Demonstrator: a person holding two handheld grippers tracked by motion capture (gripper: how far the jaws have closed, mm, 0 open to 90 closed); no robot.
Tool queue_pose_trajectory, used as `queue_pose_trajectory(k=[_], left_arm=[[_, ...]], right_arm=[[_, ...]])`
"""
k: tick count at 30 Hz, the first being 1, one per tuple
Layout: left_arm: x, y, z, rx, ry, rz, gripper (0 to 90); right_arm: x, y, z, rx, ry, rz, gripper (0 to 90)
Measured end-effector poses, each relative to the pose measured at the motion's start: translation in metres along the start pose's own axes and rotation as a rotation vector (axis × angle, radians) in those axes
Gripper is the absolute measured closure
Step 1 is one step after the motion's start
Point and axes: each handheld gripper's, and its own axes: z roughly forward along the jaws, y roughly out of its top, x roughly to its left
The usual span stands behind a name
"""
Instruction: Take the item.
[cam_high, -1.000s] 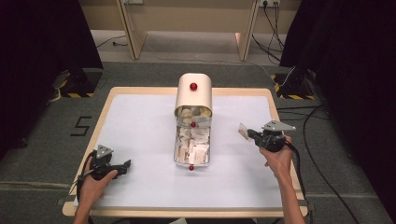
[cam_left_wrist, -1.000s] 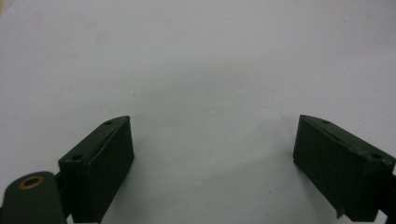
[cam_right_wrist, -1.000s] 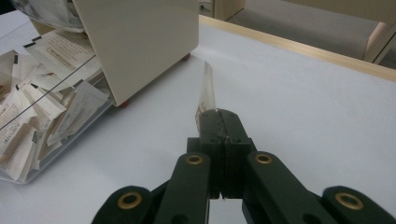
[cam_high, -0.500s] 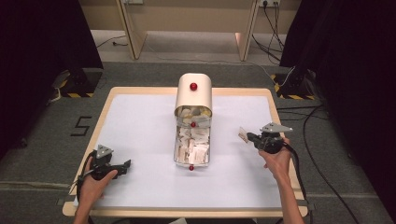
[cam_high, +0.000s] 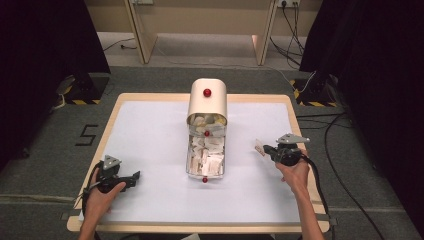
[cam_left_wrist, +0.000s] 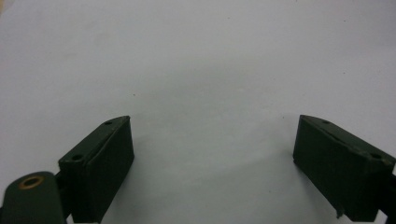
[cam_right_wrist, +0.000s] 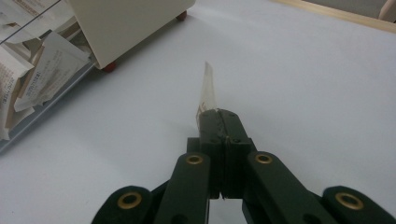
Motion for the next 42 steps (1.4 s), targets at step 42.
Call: queue_pose_trajectory(k=[42], left_arm=[[0.000, 0.000, 0.000, 0.001, 0.001, 0.001, 11.4]], right_arm=[[-0.010, -0.013, 0.010, 0.051, -0.050, 0.037, 82.0]])
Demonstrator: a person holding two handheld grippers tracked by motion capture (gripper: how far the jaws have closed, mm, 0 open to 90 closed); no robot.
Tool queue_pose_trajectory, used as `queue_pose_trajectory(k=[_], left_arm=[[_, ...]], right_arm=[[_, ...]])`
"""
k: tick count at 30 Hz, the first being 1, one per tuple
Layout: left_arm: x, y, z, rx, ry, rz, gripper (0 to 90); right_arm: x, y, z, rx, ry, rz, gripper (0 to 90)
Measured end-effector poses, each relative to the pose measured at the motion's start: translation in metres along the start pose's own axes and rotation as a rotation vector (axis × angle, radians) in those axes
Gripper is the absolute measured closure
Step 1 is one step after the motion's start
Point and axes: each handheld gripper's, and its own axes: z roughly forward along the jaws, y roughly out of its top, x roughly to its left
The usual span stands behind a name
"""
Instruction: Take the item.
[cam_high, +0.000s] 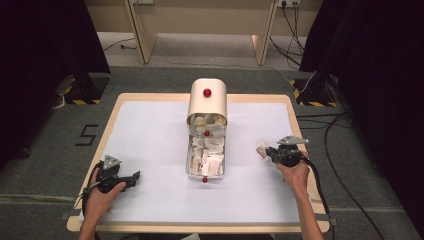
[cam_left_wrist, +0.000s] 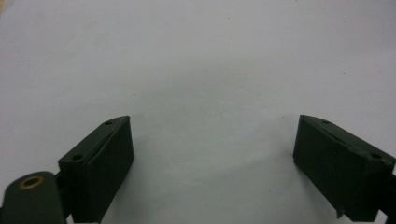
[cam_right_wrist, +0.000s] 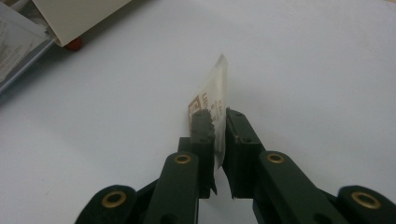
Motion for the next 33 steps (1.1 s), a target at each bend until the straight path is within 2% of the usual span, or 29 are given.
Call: queue_pose_trajectory(k=[12, 18, 19, 23, 33], left_arm=[[0.000, 0.000, 0.000, -0.001, -0.001, 0.000, 11.4], [0.000, 0.000, 0.000, -0.001, -0.001, -0.001, 11.4], [0.000, 0.000, 0.000, -0.001, -0.001, -0.001, 11.4], [0.000, 0.000, 0.000, -0.001, -0.001, 0.000, 11.4], [0.000, 0.000, 0.000, -0.001, -0.001, -0.001, 11.4]], right_arm=[[-0.004, -0.002, 0.000, 0.021, -0.020, 0.012, 69.6], [-0.004, 0.001, -0.003, 0.013, -0.047, 0.033, 54.7], [-0.004, 0.001, -0.003, 0.013, -0.047, 0.033, 54.7], [-0.005, 0.004, -0.006, -0.002, -0.073, 0.067, 45.7], [-0.001, 0.009, -0.010, -0.024, -0.073, 0.080, 40.4]])
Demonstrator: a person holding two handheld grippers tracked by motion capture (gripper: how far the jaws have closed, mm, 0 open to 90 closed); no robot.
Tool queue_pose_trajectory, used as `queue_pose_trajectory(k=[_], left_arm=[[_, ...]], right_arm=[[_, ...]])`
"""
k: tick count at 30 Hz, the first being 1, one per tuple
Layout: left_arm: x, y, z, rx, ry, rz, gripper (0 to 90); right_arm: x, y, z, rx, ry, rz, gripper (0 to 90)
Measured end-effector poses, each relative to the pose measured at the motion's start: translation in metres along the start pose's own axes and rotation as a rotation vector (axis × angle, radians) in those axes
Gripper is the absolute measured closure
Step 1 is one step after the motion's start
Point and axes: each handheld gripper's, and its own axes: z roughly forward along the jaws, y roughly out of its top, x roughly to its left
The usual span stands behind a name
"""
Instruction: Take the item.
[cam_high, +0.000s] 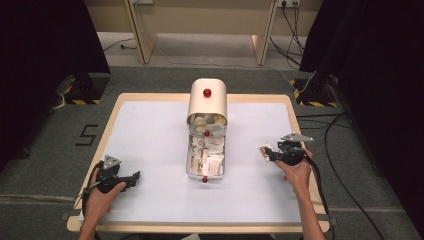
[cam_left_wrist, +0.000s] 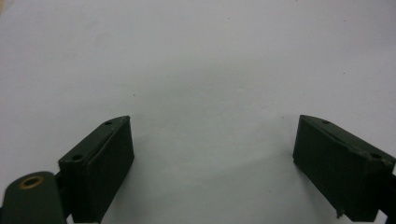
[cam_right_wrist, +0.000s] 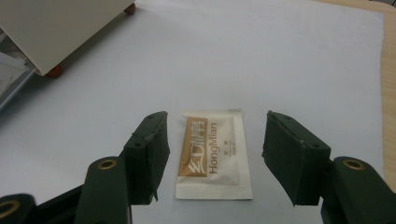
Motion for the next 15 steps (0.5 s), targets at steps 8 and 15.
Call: queue_pose_trajectory(k=[8, 15], left_arm=[[0.0000, 0.0000, 0.0000, 0.000, 0.000, 0.000, 11.4], [0.0000, 0.0000, 0.0000, 0.000, 0.000, 0.000, 11.4]], right_arm=[[0.0048, 0.0036, -0.0016, -0.007, 0.011, 0.001, 37.5], [0.0101, 0.0054, -0.0035, -0.009, 0.024, 0.015, 34.1]])
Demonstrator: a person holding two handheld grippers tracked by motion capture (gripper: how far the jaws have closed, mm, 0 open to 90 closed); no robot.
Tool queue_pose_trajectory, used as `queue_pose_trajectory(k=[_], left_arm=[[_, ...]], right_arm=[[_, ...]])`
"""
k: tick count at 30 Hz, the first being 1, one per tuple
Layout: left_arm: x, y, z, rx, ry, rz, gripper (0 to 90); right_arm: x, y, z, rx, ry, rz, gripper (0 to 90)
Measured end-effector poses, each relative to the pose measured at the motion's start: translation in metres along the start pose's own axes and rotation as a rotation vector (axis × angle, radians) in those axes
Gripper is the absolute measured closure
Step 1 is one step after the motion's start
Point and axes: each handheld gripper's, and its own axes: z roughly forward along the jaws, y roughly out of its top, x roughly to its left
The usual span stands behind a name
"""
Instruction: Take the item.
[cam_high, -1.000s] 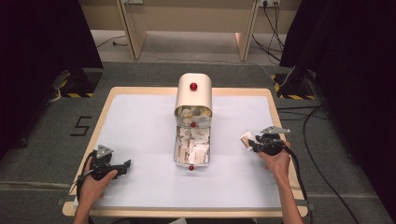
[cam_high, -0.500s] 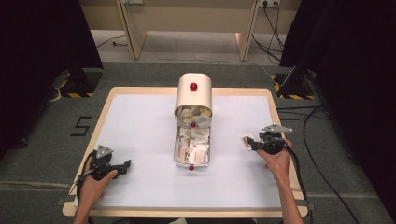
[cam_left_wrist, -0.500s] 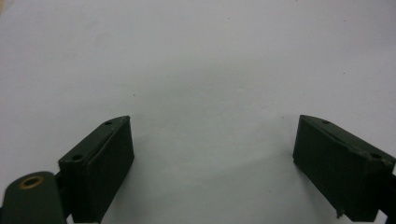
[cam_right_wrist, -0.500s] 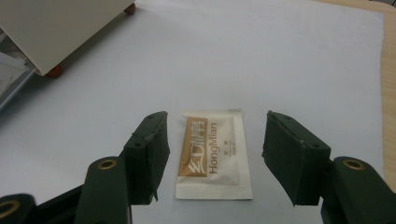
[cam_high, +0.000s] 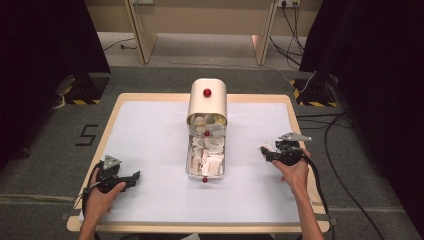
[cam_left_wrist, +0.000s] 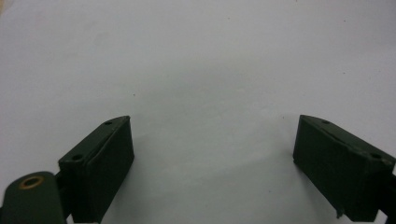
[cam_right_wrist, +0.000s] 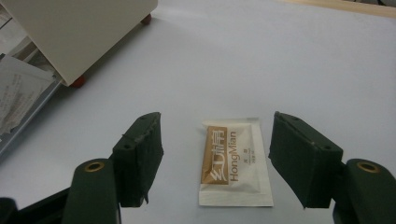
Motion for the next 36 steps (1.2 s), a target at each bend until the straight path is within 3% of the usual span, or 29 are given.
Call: queue_pose_trajectory(k=[18, 36], left_arm=[[0.000, 0.000, 0.000, 0.003, 0.000, 0.001, 11.4], [0.000, 0.000, 0.000, 0.002, -0.001, 0.001, 11.4]], right_arm=[[0.012, 0.003, -0.009, -0.018, 0.009, -0.016, 30.5], [0.029, -0.009, -0.020, -0.009, 0.042, -0.038, 28.6]])
